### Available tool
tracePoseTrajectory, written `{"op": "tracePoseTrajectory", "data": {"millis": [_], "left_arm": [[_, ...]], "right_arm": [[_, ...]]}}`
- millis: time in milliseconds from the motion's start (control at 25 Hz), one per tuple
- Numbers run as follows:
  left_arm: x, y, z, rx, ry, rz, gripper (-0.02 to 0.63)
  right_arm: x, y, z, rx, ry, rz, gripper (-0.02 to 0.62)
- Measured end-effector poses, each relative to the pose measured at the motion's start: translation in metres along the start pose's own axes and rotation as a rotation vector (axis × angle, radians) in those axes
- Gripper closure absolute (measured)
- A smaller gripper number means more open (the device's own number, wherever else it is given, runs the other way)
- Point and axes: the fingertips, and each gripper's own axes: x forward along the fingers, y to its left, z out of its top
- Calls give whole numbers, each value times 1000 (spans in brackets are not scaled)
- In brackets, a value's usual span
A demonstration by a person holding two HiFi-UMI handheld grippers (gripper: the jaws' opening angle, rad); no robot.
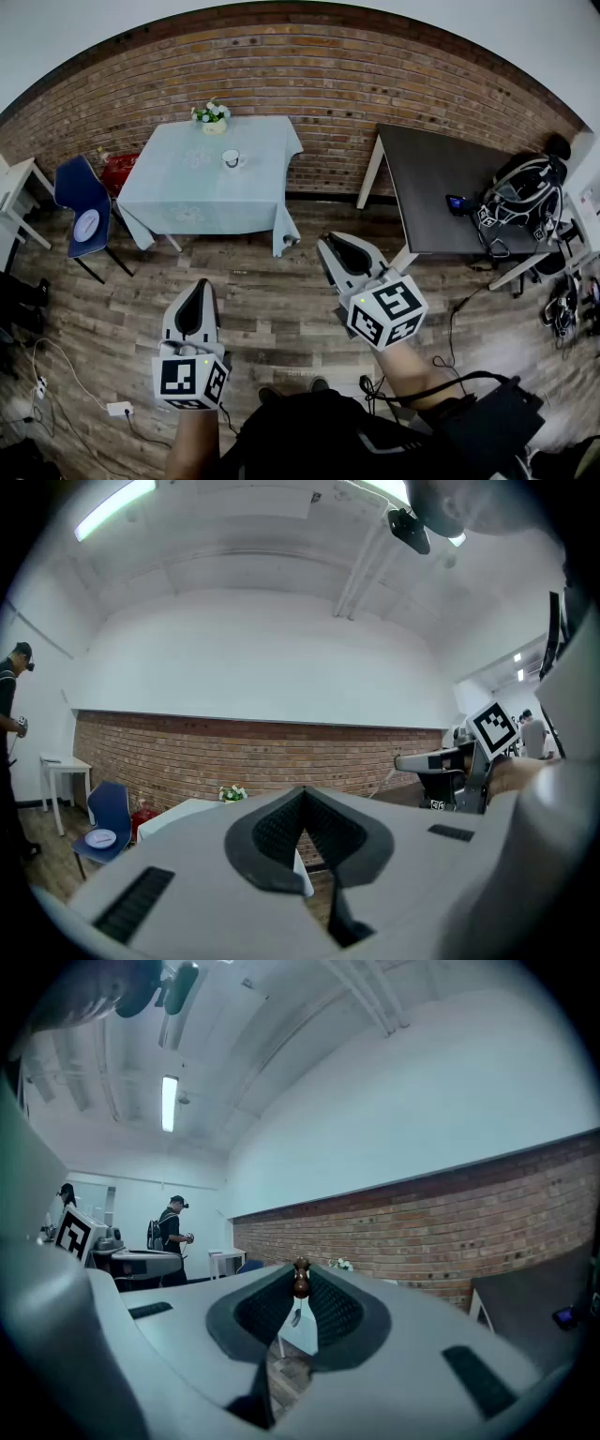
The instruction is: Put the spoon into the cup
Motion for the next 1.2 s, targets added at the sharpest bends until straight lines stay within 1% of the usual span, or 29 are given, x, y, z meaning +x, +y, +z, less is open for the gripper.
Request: {"op": "tracePoseTrajectory", "data": {"millis": [480, 600, 720, 960, 1200], "left_arm": [[-10, 7, -5, -24, 15, -1, 597], [-12, 10, -3, -31, 8, -3, 597], [-17, 14, -4, -39, 6, -5, 597], [-26, 32, -2, -49, -5, -9, 597], [-38, 57, -3, -56, -21, -25, 597]], "right_arm": [[0, 11, -2, 7, -11, 1, 537], [-1, 13, 3, 29, -19, -7, 537], [1, 17, 7, 23, -31, -17, 537], [10, 36, 8, 28, -34, -14, 537], [22, 61, 13, 2, -51, -29, 537]]}}
